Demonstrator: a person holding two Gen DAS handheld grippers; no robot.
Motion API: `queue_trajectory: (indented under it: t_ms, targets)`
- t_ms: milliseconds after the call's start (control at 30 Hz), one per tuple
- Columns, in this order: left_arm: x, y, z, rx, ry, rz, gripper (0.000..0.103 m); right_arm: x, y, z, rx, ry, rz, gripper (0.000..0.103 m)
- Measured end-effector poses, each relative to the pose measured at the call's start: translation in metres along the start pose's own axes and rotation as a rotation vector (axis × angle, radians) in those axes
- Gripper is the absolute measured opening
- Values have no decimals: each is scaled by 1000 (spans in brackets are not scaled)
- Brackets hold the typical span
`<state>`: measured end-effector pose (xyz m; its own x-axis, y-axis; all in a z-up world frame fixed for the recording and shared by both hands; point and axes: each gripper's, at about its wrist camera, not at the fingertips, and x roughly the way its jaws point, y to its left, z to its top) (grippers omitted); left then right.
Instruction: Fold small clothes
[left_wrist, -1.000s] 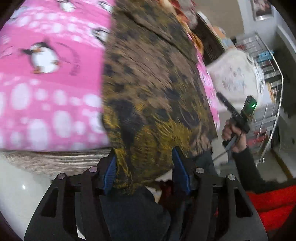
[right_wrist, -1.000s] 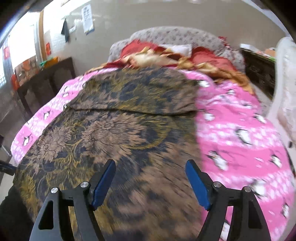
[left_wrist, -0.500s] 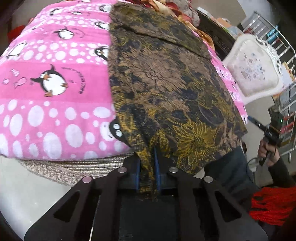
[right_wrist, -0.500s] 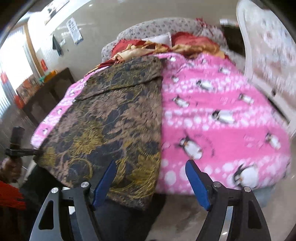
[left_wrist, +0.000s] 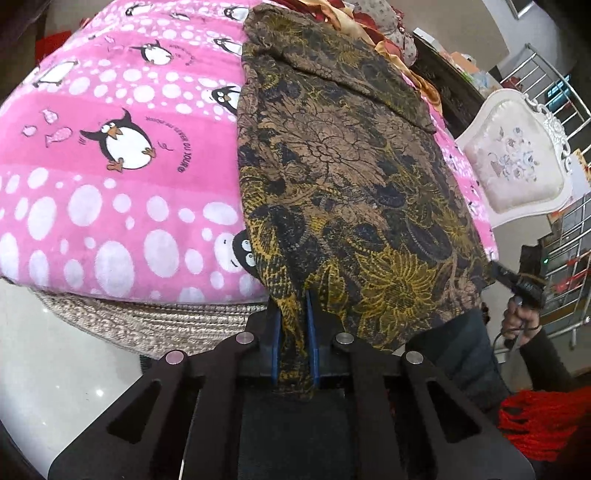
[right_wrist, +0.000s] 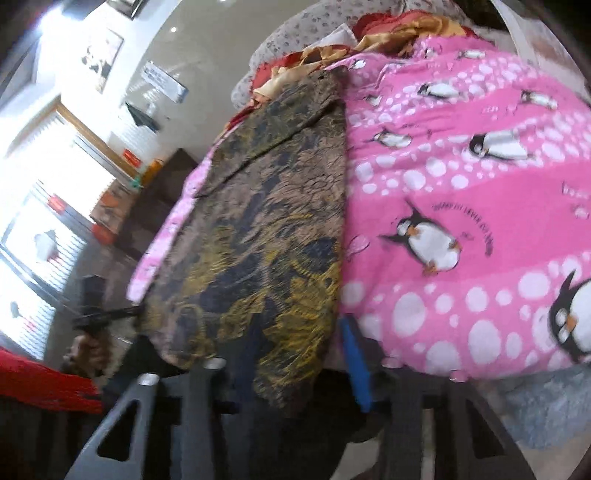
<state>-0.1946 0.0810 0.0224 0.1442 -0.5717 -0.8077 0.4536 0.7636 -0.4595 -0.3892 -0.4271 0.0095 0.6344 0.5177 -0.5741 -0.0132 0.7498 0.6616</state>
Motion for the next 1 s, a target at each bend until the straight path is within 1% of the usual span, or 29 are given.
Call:
queue_trajectory:
  t_ms: [33,67,100,200,233,267,300,333,367,467,533,600,700,800,933,1000]
  targets:
    - [1,0,1,-5,6,-15,10,4,1,-2,-7,18,-7,38]
    - [1,1,1,-7,12,-28,10,7,0,-4,2,29,9,38]
    - [2,1,2,-8,16,-33,10,10,0,-4,7,30,25,38]
    - [1,3,1,-19,2,-42,10,12,-1,-4,24,22,37,38]
    - [1,3,0,-26,-1,-41,10,11,-2,-5,38,17,40,35]
    - [0,3,-1,-32,-10,-28,6,12,-3,-6,41,25,31,32]
    - [0,2,-2,-34,-14,-22,5,12,-3,-8,41,37,22,23]
    - [-1,1,-3,-33,-19,-21,5,13,-2,-10,37,46,21,10]
    - [-3,-1,-4,-29,-26,-23,4,11,1,-11,25,41,21,5]
    - [-18,-7,-4,-26,-71,-75,4,-4,13,-7,-3,-18,80,4]
    - [-33,-11,-2,-28,-119,-117,4,-17,23,-1,-16,-71,118,4]
    - [-50,-11,2,-49,-175,-163,4,-31,32,7,-23,-127,173,4]
    - [-68,-11,7,-65,-229,-195,4,-54,45,20,-45,-200,228,4]
    - [-85,-14,7,-48,-265,-201,4,-72,67,30,-102,-235,250,4]
    - [-115,-17,-7,-24,-307,-238,4,-102,100,34,-210,-256,241,4]
    - [-133,-18,-16,-21,-331,-273,4,-119,109,32,-232,-280,241,4]
